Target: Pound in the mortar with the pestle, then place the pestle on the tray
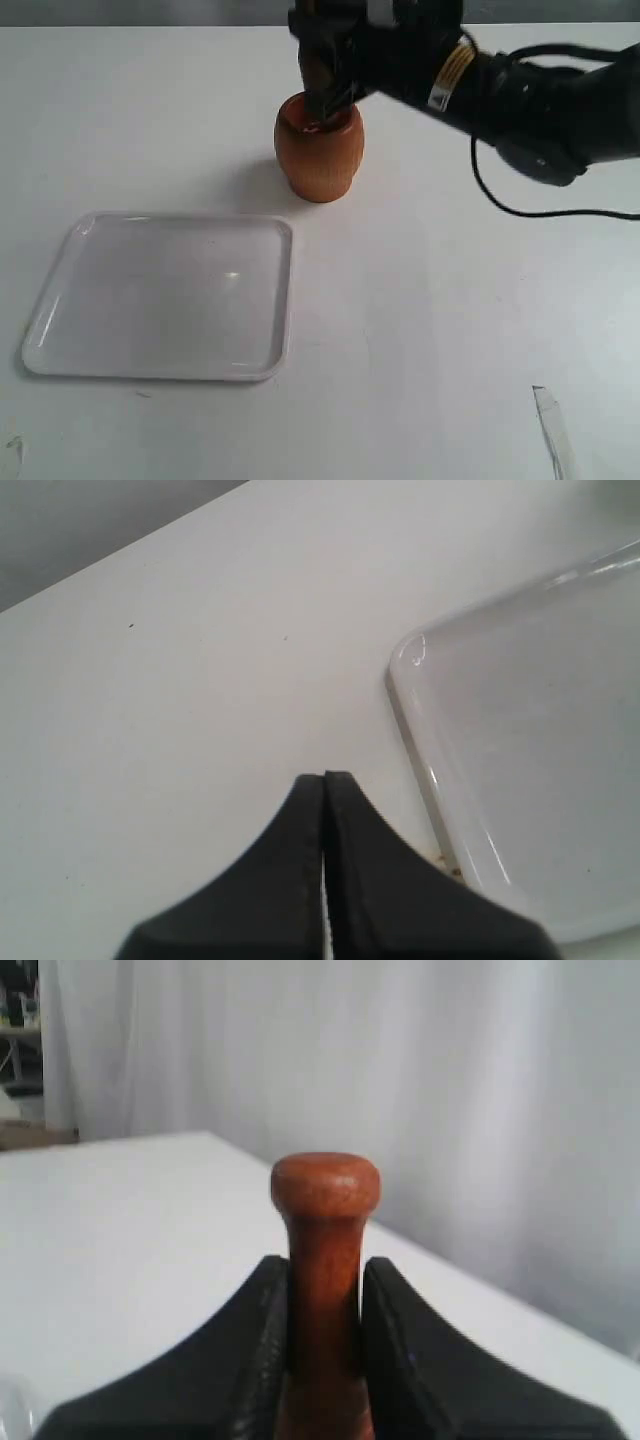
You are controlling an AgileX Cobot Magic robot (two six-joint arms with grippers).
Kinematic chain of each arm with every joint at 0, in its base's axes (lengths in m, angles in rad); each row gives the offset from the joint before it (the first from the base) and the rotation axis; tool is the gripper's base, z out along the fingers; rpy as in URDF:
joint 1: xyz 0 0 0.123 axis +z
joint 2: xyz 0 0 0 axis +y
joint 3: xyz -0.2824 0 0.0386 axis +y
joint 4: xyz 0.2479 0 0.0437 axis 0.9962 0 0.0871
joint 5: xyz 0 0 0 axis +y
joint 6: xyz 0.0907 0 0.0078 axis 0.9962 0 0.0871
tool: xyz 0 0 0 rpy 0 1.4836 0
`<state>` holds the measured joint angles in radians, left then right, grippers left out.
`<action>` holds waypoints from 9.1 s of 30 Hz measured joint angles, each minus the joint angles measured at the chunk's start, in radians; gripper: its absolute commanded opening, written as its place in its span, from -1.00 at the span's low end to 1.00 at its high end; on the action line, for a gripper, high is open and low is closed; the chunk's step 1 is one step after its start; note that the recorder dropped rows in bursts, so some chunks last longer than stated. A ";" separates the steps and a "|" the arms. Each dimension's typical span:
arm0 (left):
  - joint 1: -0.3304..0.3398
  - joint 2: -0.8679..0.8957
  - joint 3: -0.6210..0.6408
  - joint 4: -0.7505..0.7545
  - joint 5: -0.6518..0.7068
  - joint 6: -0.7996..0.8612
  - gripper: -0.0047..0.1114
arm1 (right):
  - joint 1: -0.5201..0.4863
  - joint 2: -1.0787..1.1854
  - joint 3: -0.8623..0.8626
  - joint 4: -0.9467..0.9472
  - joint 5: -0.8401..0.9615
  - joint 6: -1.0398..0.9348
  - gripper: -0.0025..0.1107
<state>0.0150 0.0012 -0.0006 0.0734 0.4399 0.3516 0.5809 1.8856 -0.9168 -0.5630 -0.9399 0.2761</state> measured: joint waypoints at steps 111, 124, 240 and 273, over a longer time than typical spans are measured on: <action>0.000 0.000 0.000 0.000 0.000 0.000 -0.92 | 0.535 0.159 -0.995 0.487 1.754 -0.660 -0.07; 0.000 0.000 0.000 0.000 0.000 0.000 -0.92 | 0.535 -0.111 -0.756 0.503 1.560 -0.562 -0.96; 0.000 0.000 0.000 0.000 0.000 0.000 -0.92 | -0.465 -1.880 0.914 0.614 1.280 -0.370 -0.96; 0.000 0.000 0.000 0.000 0.000 0.000 -0.92 | -0.465 -1.880 0.914 0.611 1.282 -0.378 -0.96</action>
<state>0.0150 0.0012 -0.0006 0.0734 0.4399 0.3516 0.1162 0.0059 -0.0030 0.0477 0.3420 -0.1017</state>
